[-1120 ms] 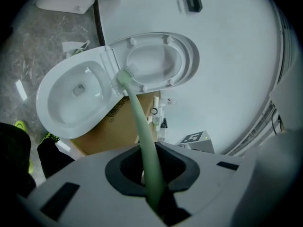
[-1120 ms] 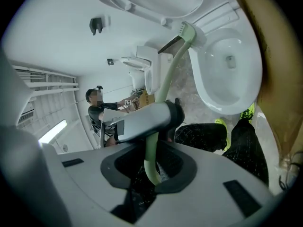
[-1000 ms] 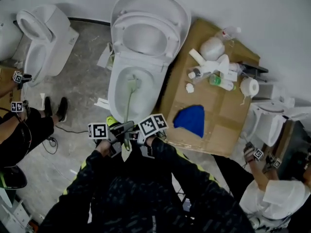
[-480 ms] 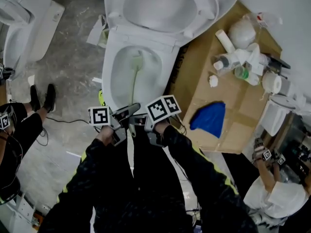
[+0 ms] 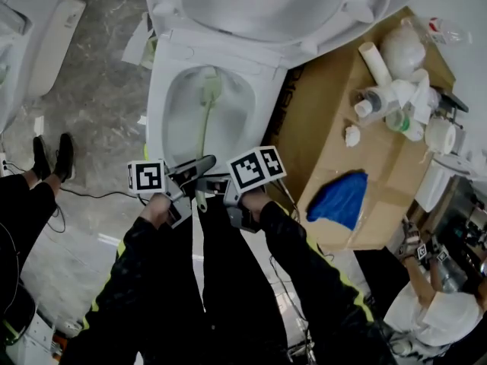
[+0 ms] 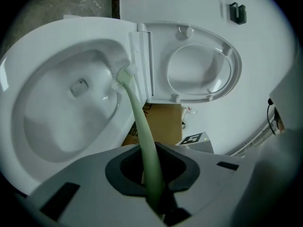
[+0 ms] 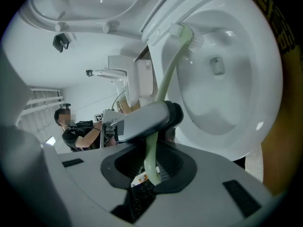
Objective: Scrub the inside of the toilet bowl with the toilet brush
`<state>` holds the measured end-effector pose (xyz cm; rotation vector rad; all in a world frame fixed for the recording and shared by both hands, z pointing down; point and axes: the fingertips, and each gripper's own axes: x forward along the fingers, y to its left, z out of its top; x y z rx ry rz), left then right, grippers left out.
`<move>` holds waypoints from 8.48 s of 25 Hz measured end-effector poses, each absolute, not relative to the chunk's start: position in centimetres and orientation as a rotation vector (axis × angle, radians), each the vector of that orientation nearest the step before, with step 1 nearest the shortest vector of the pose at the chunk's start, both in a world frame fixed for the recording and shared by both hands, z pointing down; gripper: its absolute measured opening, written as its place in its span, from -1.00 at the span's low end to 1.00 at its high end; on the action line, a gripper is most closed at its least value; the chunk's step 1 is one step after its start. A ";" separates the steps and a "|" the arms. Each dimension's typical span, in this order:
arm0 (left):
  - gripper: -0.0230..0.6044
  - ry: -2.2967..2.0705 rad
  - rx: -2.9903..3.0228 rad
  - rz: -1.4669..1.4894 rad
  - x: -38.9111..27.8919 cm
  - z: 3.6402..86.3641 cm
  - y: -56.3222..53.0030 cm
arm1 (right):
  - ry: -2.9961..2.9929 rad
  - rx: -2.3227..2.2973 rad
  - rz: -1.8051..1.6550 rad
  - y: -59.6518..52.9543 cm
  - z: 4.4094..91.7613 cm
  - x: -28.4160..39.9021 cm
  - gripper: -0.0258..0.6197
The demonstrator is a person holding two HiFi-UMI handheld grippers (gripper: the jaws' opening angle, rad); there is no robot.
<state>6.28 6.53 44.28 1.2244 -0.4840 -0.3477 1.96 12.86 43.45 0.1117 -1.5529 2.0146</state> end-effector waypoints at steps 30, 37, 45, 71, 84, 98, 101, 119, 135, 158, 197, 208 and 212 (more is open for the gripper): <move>-0.76 -0.335 1.417 -0.025 11.2 45.0 8.1 | -1.603 0.413 2.265 13.2 43.6 5.6 -0.72; -0.76 -0.300 1.415 0.032 12.1 45.1 9.2 | -1.588 0.500 2.317 13.9 43.5 6.3 -0.72; -0.78 -0.263 1.375 0.031 13.2 44.7 11.4 | -1.553 0.573 2.364 15.9 43.2 7.2 -0.72; -0.80 -0.172 1.255 0.040 12.3 43.1 20.1 | -1.343 0.623 2.349 24.2 41.5 5.9 -0.72; -0.86 -0.102 1.216 0.073 11.9 42.4 25.9 | -1.248 0.542 2.326 29.9 40.9 4.2 -0.72; -0.89 -0.139 1.130 0.033 10.7 42.5 28.9 | -1.175 0.417 2.405 33.3 40.2 1.5 -0.72; -0.89 -0.144 1.128 0.041 10.2 42.4 29.2 | -1.173 0.397 2.411 33.6 40.1 1.0 -0.72; -0.90 -0.272 1.115 0.045 7.3 44.1 28.9 | -1.204 0.285 2.382 33.9 40.9 -1.3 -0.72; -0.89 -0.416 1.135 0.010 4.8 44.9 26.3 | -1.262 0.176 2.324 32.2 41.1 -2.9 -0.72; -0.89 -0.570 1.193 -0.009 2.2 47.1 21.3 | -1.391 0.139 2.137 27.6 43.2 -3.8 -0.72; -0.89 -0.566 1.380 0.023 2.3 50.0 8.3 | -1.610 0.268 2.082 14.8 47.0 -4.0 -0.72; -0.89 -0.508 1.411 0.085 4.8 50.8 6.9 | -1.633 0.380 2.183 12.9 47.9 -2.2 -0.72; -0.89 -0.473 1.429 0.082 5.6 50.7 6.8 | -1.644 0.403 2.211 12.7 48.1 -1.9 -0.72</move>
